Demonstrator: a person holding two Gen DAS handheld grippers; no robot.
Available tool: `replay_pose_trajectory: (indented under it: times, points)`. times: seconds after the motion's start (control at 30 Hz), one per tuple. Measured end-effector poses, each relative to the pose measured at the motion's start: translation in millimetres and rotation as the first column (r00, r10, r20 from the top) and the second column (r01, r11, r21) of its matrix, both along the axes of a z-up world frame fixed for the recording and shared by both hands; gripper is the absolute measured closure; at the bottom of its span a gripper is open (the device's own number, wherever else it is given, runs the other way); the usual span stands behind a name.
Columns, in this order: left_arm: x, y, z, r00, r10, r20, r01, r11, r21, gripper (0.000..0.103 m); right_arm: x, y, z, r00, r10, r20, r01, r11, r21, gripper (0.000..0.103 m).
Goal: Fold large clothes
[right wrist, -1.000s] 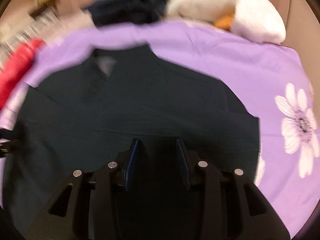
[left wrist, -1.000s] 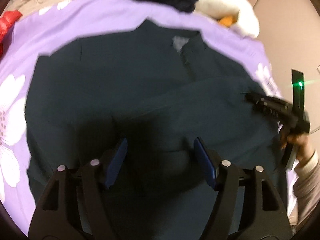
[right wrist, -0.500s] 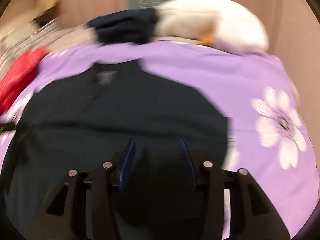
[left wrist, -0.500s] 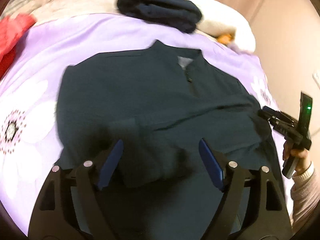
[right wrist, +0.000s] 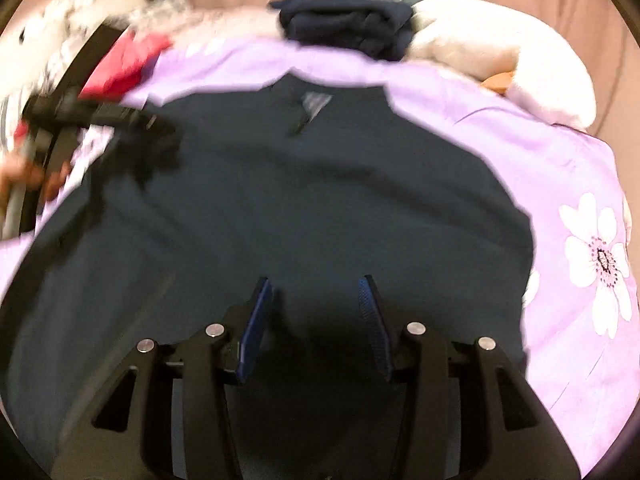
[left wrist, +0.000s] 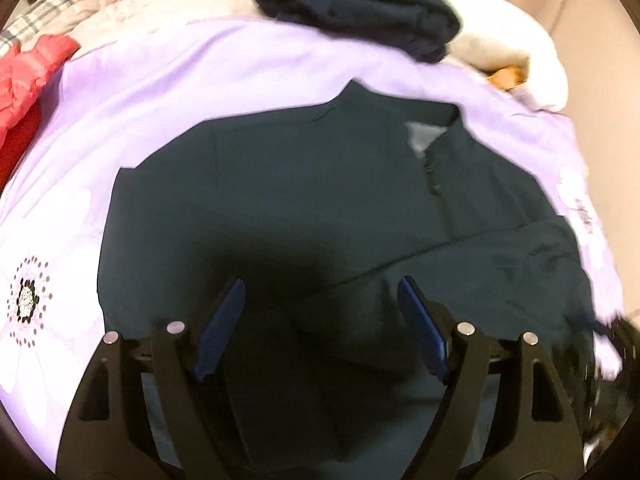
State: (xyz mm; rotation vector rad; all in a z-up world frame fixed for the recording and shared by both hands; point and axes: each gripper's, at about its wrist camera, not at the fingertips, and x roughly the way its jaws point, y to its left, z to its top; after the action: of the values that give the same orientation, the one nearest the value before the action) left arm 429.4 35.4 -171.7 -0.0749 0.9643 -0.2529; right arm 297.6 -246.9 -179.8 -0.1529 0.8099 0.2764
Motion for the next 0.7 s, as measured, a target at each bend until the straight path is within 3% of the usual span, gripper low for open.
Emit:
replay_pose_trajectory:
  times: [0.1, 0.23, 0.33, 0.43, 0.5, 0.57, 0.63, 0.7]
  points:
    - [-26, -16, 1, 0.994, -0.11, 0.02, 0.11, 0.994, -0.013, 0.023, 27, -6, 6, 0.997, -0.074, 0.026, 0.073, 0.996, 0.049, 0.056]
    - [-47, -43, -17, 0.977, -0.211, -0.011, 0.211, 0.975, 0.063, 0.023, 75, 1, -10, 0.993, -0.108, -0.042, 0.111, 0.991, 0.077, 0.056]
    - [-42, -41, -35, 0.977, -0.207, -0.056, 0.212, 0.974, 0.083, 0.023, 102, 4, -33, 0.977, -0.171, -0.125, 0.173, 0.985, 0.005, 0.056]
    - [-46, -25, -32, 0.981, -0.188, -0.051, 0.189, 0.981, 0.029, 0.024, 107, -13, -31, 0.957, -0.272, -0.104, 0.269, 0.962, -0.037, 0.056]
    - [-57, -13, -20, 0.986, -0.163, -0.025, 0.164, 0.986, 0.04, 0.024, 99, -25, -22, 0.945, -0.319, -0.068, 0.316, 0.948, -0.049, 0.056]
    - [-67, -5, -11, 0.987, -0.163, 0.004, 0.162, 0.986, 0.041, 0.023, 82, -31, -9, 0.956, -0.29, -0.034, 0.29, 0.957, -0.017, 0.054]
    - [-75, -1, -9, 0.984, -0.177, 0.012, 0.177, 0.984, 0.021, 0.021, 56, -26, -1, 0.981, -0.192, -0.02, 0.193, 0.981, 0.021, 0.054]
    - [-82, -4, -15, 0.981, -0.191, 0.02, 0.189, 0.979, 0.07, 0.02, 35, -16, -5, 0.993, -0.12, -0.013, 0.12, 0.993, -0.003, 0.054]
